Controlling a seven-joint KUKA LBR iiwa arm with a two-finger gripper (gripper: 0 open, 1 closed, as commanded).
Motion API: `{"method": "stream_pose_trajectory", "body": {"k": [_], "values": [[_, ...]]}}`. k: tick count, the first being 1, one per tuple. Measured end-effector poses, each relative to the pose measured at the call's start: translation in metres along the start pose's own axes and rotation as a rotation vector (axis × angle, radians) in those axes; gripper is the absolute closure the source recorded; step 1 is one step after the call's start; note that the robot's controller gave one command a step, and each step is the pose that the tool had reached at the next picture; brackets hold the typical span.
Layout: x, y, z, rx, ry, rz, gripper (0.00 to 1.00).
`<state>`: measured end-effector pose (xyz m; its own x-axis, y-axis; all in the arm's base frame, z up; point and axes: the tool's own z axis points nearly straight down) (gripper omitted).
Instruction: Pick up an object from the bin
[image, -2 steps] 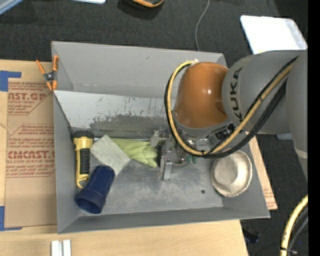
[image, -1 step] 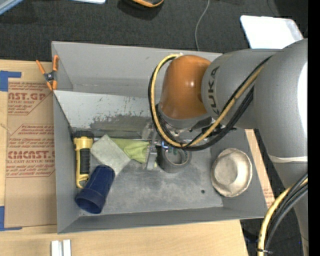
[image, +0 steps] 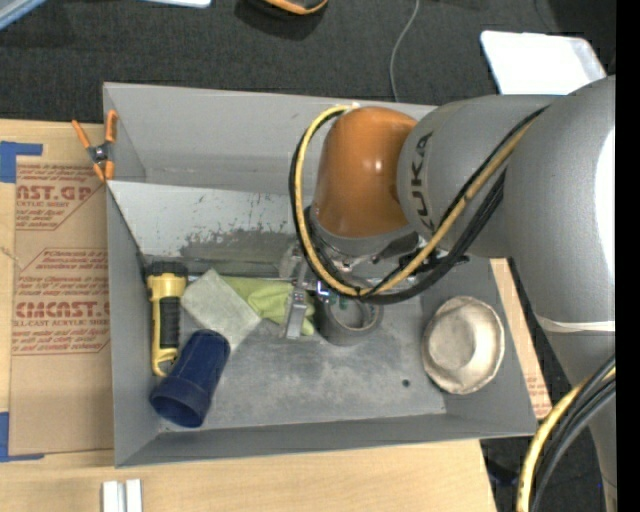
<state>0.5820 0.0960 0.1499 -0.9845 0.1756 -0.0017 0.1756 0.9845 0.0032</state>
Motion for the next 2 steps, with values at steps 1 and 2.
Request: {"method": "stream_pose_trajectory", "body": {"k": [1,2], "values": [[0.01,-0.005,0.015,-0.002,0.001,0.144,0.0],[0.01,-0.008,0.083,-0.004,-0.004,0.204,0.0]]}}
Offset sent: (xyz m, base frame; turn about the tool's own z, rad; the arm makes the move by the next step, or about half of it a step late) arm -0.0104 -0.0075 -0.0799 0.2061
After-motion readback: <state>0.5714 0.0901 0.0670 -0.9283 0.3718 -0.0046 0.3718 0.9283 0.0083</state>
